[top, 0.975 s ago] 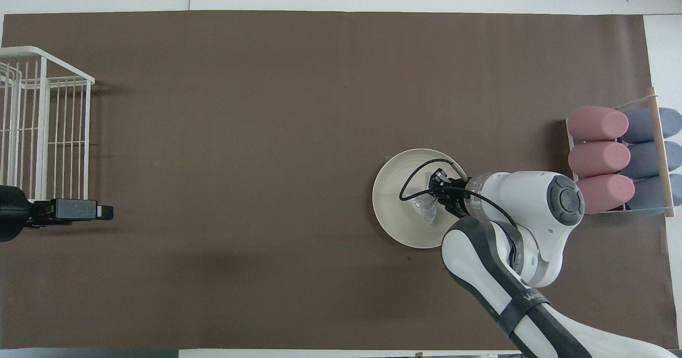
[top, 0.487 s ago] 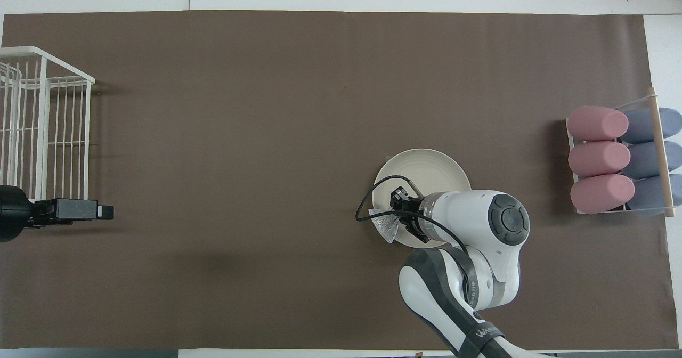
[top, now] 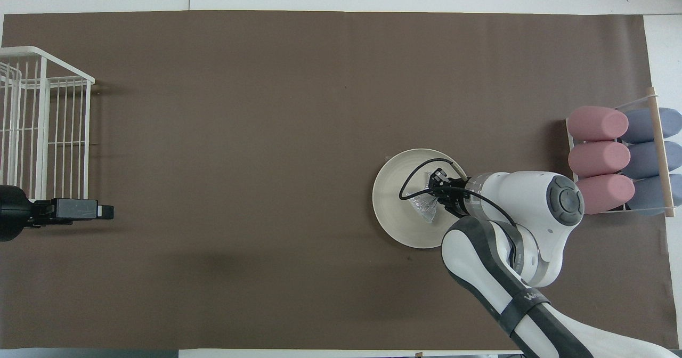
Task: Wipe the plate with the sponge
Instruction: 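Lift the scrubber off the plate toward the left gripper with the right gripper, then grasp the scrubber with the left gripper from the right gripper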
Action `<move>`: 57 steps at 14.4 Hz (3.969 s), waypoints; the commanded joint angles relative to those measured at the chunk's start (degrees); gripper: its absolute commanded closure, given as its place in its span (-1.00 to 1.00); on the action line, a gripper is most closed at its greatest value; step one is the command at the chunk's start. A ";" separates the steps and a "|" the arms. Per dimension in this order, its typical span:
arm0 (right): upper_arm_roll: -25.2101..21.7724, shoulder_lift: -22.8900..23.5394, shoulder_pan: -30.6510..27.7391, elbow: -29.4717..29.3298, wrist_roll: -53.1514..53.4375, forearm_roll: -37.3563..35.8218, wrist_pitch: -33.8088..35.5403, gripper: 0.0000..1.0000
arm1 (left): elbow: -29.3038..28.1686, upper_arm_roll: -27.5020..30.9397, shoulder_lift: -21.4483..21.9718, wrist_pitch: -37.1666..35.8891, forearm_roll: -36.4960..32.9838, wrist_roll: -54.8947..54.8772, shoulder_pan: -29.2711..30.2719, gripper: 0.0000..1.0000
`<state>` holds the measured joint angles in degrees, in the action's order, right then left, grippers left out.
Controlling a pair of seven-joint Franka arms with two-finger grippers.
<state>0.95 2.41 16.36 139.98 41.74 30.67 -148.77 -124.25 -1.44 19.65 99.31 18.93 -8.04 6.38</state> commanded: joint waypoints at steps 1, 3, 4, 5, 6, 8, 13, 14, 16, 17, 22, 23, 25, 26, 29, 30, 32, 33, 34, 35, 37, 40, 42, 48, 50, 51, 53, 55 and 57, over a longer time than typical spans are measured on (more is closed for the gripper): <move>0.72 0.05 0.25 0.56 -1.32 1.32 -0.56 1.00 | -0.46 0.03 0.13 1.15 -1.36 1.01 -0.58 -1.00; 0.72 -0.12 2.00 0.73 0.34 1.32 -0.56 1.00 | -0.46 0.03 0.13 1.15 -1.36 1.01 -0.58 -1.00; 0.81 -0.21 2.97 0.74 2.36 1.41 -0.47 1.00 | -0.46 0.03 0.13 1.15 -1.36 1.01 -0.58 -1.00; 0.81 -0.21 3.93 0.74 4.64 1.32 -0.47 1.00 | -0.46 0.03 0.13 1.15 -1.36 1.01 -0.58 -1.00; 0.81 -0.30 5.77 0.74 7.19 1.32 -0.47 1.00 | -0.46 0.03 0.13 1.15 -1.36 1.01 -0.58 -1.00; 0.81 -0.39 8.41 0.65 11.85 1.32 -0.56 1.00 | -0.64 -0.06 0.30 1.59 -1.36 1.01 -0.58 -1.00; 0.90 -0.12 10.96 -3.47 15.73 1.32 2.41 1.00 | -1.52 -0.06 0.48 2.64 -1.36 1.01 -0.67 -1.00; 0.81 -0.21 11.15 -5.83 18.35 1.32 6.61 1.00 | -1.52 -0.06 0.48 2.65 -1.36 1.01 -0.67 -1.00; 0.81 -0.21 11.24 -12.15 26.76 0.27 13.47 1.00 | -1.69 -0.50 0.48 2.73 -1.36 1.01 -0.67 -1.00; 0.81 -0.04 11.85 -15.84 33.08 -0.43 17.25 1.00 | -2.04 -0.50 0.57 2.73 -1.36 1.01 -0.67 -1.00; 0.98 0.14 17.20 -31.05 51.93 -19.06 33.34 1.00 | -2.40 -0.76 0.74 2.48 9.50 2.33 -2.25 -1.00; 0.98 -0.21 17.30 -33.17 52.64 -19.07 35.80 1.00 | -3.01 -0.67 1.18 1.77 14.33 2.33 -2.16 -1.00; 0.90 -1.00 17.21 -37.65 54.58 -19.24 41.60 1.00 | -4.41 -0.76 1.88 1.94 21.46 2.24 -2.51 -1.00; 0.81 -1.35 17.13 -40.28 55.80 -19.16 44.41 1.00 | -5.38 -0.76 2.06 1.86 26.02 2.24 -2.95 -1.00; 1.07 -0.65 18.96 -45.06 66.24 -19.42 46.47 1.00 | -8.28 -0.76 2.76 0.37 37.71 -0.99 -3.13 -1.00; 1.07 -0.22 19.67 -44.97 69.67 -19.33 45.07 1.00 | -8.55 -0.76 2.68 -0.94 40.63 -2.58 -3.22 -1.00; 1.16 0.57 20.37 -45.32 73.81 -19.51 43.57 1.00 | -10.91 -0.76 3.55 -1.84 47.56 -3.46 -5.49 -1.00; 1.07 1.54 21.86 -45.67 75.92 -19.59 42.95 1.00 | -11.79 -0.85 3.99 -1.84 49.86 -4.17 -6.20 -1.00; 1.07 2.24 22.66 -45.84 78.03 -19.59 42.34 1.00 | -12.76 -0.76 4.25 -1.58 51.36 -5.57 -7.86 -1.00; 1.07 3.38 24.06 -46.98 80.31 -20.29 42.07 1.00 | -13.47 -0.76 4.00 -1.23 53.64 -8.02 -9.09 -1.00; 1.07 5.93 25.38 -50.31 82.78 -22.66 42.24 1.00 | -14.26 -0.76 2.95 -1.14 55.16 -13.82 -11.46 -1.00; 1.07 6.47 25.47 -51.12 83.06 -23.11 42.51 1.00 | -14.35 -0.76 1.62 0.80 56.21 -16.29 -15.25 -1.00; 1.07 6.47 25.48 -51.12 83.15 -23.46 42.60 1.00 | -14.09 -0.85 0.39 1.58 56.39 -16.48 -16.48 -1.00; 1.07 6.47 25.48 -51.12 83.06 -23.46 42.60 1.00 | -13.82 -0.76 -0.14 4.66 58.67 -16.04 -17.54 -0.45; 1.07 6.47 25.39 -51.12 83.06 -23.55 42.68 1.00 | -13.74 -0.76 -0.31 5.89 58.67 -16.04 -17.63 -0.46; 1.07 6.47 25.39 -51.12 83.06 -23.55 42.68 1.00 | -13.65 -0.85 -0.31 6.07 58.76 -15.95 -17.63 -0.46; 1.07 6.47 25.39 -51.12 83.06 -23.55 42.68 1.00 | -13.39 -0.76 -0.40 6.07 59.20 -14.99 -17.63 -0.41; 1.07 6.47 25.39 -51.12 83.06 -23.55 42.68 1.00 | -13.12 -0.76 -0.40 6.07 59.29 -10.71 -17.72 0.62; 1.07 6.47 25.39 -51.12 83.06 -23.55 42.68 1.00 | -12.86 -0.85 -0.31 6.77 59.29 -5.33 -18.16 1.00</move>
<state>1.72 8.18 42.04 90.22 123.59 8.63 -106.92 -137.54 -2.86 19.48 104.19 77.40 -17.80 -10.10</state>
